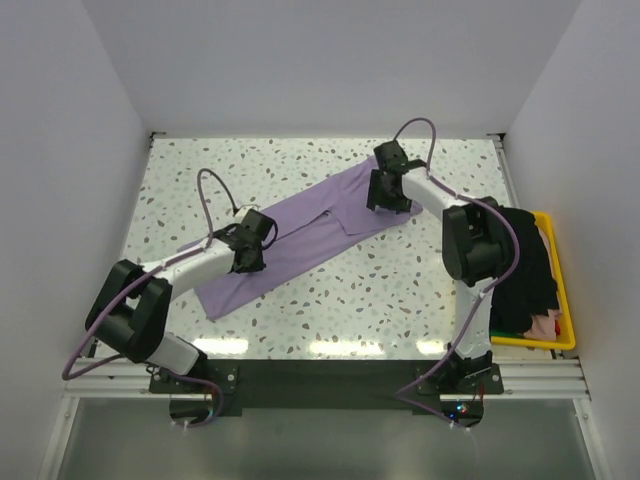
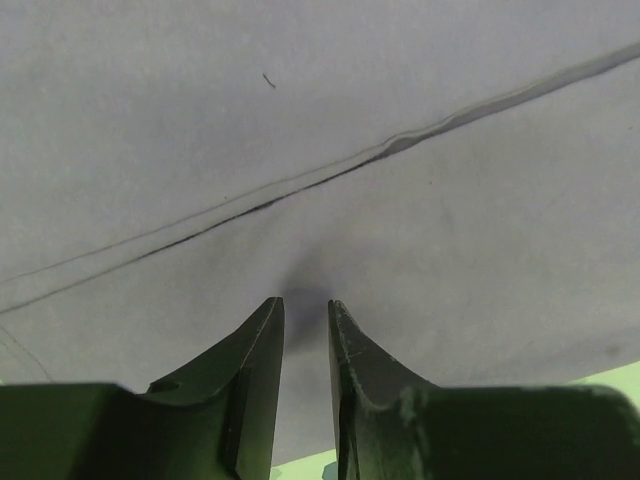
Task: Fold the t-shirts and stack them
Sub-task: Fold the tshirt
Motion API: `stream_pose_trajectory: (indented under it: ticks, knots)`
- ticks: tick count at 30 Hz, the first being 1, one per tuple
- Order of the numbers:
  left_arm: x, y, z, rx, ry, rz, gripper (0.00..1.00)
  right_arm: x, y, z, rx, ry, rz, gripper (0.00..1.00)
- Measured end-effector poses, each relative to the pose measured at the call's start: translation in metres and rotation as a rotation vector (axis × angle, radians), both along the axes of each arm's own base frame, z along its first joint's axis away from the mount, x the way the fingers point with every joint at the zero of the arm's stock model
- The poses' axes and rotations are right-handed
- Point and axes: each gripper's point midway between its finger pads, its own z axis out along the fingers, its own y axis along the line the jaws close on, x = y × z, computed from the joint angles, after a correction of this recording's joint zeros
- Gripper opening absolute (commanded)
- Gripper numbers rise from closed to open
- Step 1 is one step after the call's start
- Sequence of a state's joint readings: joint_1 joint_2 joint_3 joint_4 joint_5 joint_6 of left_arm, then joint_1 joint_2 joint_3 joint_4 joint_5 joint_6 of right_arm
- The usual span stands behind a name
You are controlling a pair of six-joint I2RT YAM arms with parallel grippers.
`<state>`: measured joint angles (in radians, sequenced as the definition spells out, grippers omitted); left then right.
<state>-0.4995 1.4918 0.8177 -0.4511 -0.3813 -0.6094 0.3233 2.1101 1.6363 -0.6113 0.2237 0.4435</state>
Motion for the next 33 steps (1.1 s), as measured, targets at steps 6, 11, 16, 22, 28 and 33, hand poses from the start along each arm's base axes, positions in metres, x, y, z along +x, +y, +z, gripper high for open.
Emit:
stream_pose_trajectory:
  ticks: [6,11,16,22,28,33]
  knots:
    - [-0.005,-0.005,-0.016,-0.014,0.047,-0.017,0.24,0.001,0.004,0.007,0.010,-0.017,0.003,0.68]
    - [-0.007,-0.020,-0.021,-0.037,0.048,-0.047,0.24,0.016,0.009,-0.003,0.006,-0.009,0.006,0.68]
    - [-0.009,-0.057,-0.022,-0.083,0.020,-0.108,0.21,0.035,0.012,-0.017,-0.011,0.009,0.019,0.68]
    - [-0.021,-0.134,-0.020,-0.254,0.008,-0.199,0.21,0.075,0.015,-0.013,-0.035,-0.033,0.066,0.73]
    - [-0.051,-0.213,-0.018,-0.442,0.065,-0.291,0.21,0.116,0.022,-0.011,-0.055,-0.104,0.156,0.77]
    - [-0.075,-0.260,-0.016,-0.564,0.143,-0.337,0.25,0.129,0.032,-0.012,-0.035,-0.142,0.225,0.80]
